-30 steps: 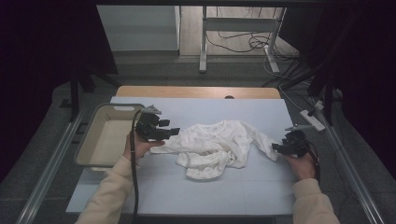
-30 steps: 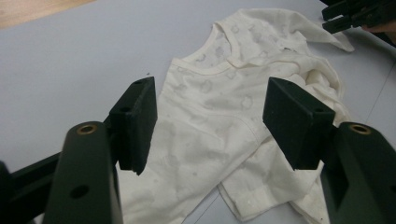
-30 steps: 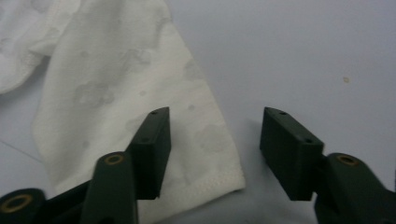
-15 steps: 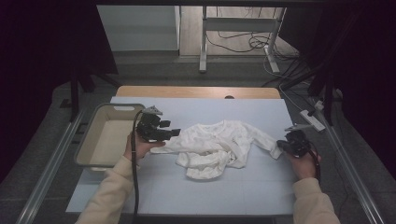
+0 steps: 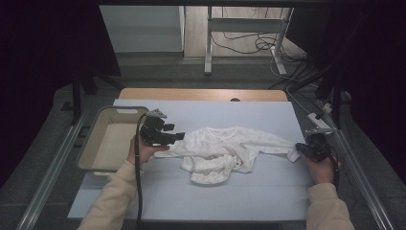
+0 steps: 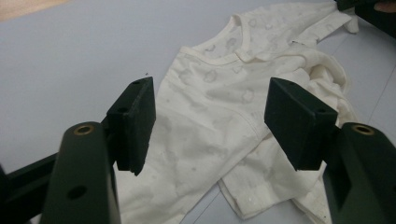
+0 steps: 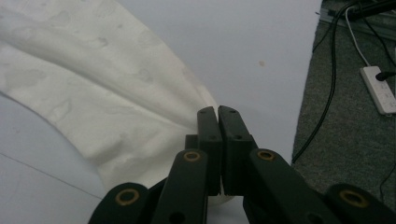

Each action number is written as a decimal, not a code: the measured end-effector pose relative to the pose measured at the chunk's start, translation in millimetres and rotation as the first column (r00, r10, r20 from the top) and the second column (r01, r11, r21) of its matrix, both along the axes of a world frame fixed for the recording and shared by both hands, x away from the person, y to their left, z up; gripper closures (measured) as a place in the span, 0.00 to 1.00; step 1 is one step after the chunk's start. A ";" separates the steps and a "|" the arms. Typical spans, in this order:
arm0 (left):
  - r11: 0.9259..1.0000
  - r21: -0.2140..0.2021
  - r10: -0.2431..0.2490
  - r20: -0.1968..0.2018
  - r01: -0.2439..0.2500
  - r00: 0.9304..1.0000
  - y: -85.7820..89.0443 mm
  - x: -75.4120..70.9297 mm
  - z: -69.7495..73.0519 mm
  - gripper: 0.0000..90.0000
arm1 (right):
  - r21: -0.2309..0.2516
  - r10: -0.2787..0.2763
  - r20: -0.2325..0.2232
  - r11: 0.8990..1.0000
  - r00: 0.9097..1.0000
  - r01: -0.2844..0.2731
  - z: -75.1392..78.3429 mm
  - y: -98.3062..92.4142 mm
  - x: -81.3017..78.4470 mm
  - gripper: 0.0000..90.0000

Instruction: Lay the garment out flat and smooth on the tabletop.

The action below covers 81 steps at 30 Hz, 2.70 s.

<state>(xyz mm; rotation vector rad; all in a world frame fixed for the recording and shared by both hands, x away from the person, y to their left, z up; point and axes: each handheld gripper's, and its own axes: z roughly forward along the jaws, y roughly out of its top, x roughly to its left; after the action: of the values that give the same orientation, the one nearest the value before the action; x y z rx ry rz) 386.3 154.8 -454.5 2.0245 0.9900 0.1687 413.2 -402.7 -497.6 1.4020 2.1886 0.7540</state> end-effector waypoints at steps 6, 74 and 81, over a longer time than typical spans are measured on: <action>1.000 -0.001 -0.001 0.003 0.001 1.000 0.4 -0.1 0.4 0.38 | 0.012 -0.029 -0.016 1.000 0.999 0.029 0.3 -11.9 -1.1 0.98; 1.000 0.007 -0.028 0.027 0.028 0.999 -8.7 -4.9 4.6 0.37 | 0.159 0.571 0.074 0.802 0.817 -0.575 8.5 170.1 -77.6 0.47; 0.999 0.015 -0.030 0.027 0.030 0.999 -9.3 -4.8 3.9 0.37 | 0.113 0.603 0.029 0.790 0.797 -0.602 -1.6 188.5 -76.8 0.47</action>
<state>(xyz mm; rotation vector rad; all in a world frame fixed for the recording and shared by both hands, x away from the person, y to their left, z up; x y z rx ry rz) 381.5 145.5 -450.6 2.0439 0.9437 0.1873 336.5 -214.2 -499.2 0.7181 2.6646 1.1028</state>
